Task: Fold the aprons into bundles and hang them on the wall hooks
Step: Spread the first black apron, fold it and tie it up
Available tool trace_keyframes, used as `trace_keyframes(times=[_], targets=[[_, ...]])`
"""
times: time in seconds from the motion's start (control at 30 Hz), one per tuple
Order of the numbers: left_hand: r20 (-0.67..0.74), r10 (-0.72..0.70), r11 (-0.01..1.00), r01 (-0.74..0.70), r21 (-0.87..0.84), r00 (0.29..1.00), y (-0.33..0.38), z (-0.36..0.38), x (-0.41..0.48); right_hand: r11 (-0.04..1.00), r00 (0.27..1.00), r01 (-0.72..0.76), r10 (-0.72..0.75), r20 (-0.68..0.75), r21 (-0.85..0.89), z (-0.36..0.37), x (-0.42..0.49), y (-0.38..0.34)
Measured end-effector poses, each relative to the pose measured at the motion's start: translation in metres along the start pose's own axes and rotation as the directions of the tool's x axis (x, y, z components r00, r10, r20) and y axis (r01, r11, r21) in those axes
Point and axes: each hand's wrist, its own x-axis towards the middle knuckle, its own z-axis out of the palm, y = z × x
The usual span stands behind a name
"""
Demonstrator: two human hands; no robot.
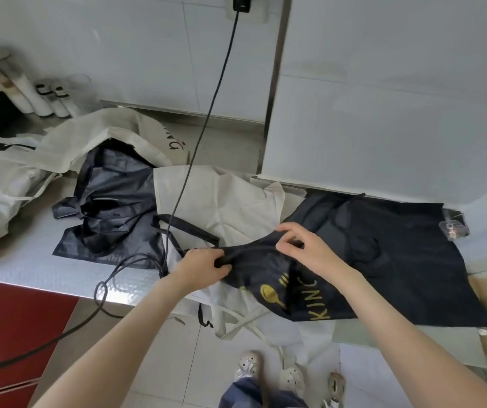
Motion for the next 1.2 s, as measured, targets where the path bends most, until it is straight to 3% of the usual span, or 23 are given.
trace_keyframes(times=[0.03, 0.1, 0.17, 0.23, 0.3, 0.4, 0.53, 0.63, 0.73, 0.83, 0.93, 1.07, 1.2], targets=[[-0.046, -0.091, 0.994, 0.094, 0.056, 0.995, 0.003, 0.002, 0.002, 0.999, 0.997, -0.017, 0.015, -0.073, -0.031, -0.008, -0.007, 0.008], [-0.107, -0.298, 0.954, 0.301, 0.013, 0.949, 0.008, 0.002, 0.006, 0.985, 0.954, -0.114, 0.071, -0.292, -0.133, -0.026, -0.019, 0.037], [-0.162, -0.439, 0.897, 0.442, -0.023, 0.884, 0.015, 0.000, 0.007, 0.918, 0.847, -0.351, 0.227, -0.480, -0.184, -0.048, -0.033, 0.072], [-0.264, -0.432, 0.885, 0.461, 0.057, 0.862, 0.029, 0.000, 0.009, 0.776, 0.702, -0.608, 0.426, -0.570, -0.169, -0.068, -0.057, 0.106], [-0.335, -0.302, 0.929, 0.354, 0.106, 0.893, 0.053, 0.000, 0.014, 0.675, 0.632, -0.722, 0.554, -0.542, -0.152, -0.082, -0.086, 0.135], [-0.327, -0.051, 0.986, 0.100, 0.136, 0.944, 0.096, 0.003, 0.030, 0.647, 0.689, -0.718, 0.614, -0.385, -0.254, -0.082, -0.115, 0.165], [-0.069, 0.188, 0.950, -0.163, 0.266, 0.980, 0.151, 0.025, 0.048, 0.651, 0.761, -0.647, 0.517, -0.391, -0.398, -0.067, -0.135, 0.181], [0.140, 0.134, 0.899, -0.180, 0.398, 0.981, 0.172, 0.049, 0.061, 0.639, 0.795, -0.605, 0.454, -0.402, -0.475, -0.056, -0.153, 0.189], [0.248, 0.071, 0.875, -0.180, 0.450, 0.966, 0.181, 0.071, 0.068, 0.580, 0.842, -0.538, 0.347, -0.412, -0.612, -0.046, -0.176, 0.198], [0.240, 0.045, 0.851, -0.163, 0.499, 0.970, 0.187, 0.090, 0.068, 0.577, 0.864, -0.481, 0.182, -0.470, -0.660, -0.042, -0.191, 0.213], [0.151, 0.040, 0.839, -0.116, 0.531, 0.988, 0.187, 0.100, 0.067, 0.595, 0.881, -0.450, 0.172, -0.441, -0.666, -0.049, -0.192, 0.214], [0.114, 0.043, 0.833, -0.099, 0.544, 0.993, 0.187, 0.091, 0.076, 0.740, 0.923, -0.364, 0.205, -0.326, -0.566, -0.063, -0.190, 0.217], [0.132, -0.079, 0.793, -0.018, 0.609, 0.988, 0.179, 0.072, 0.087, 0.888, 0.912, -0.387, 0.330, -0.244, -0.249, -0.077, -0.189, 0.211]])
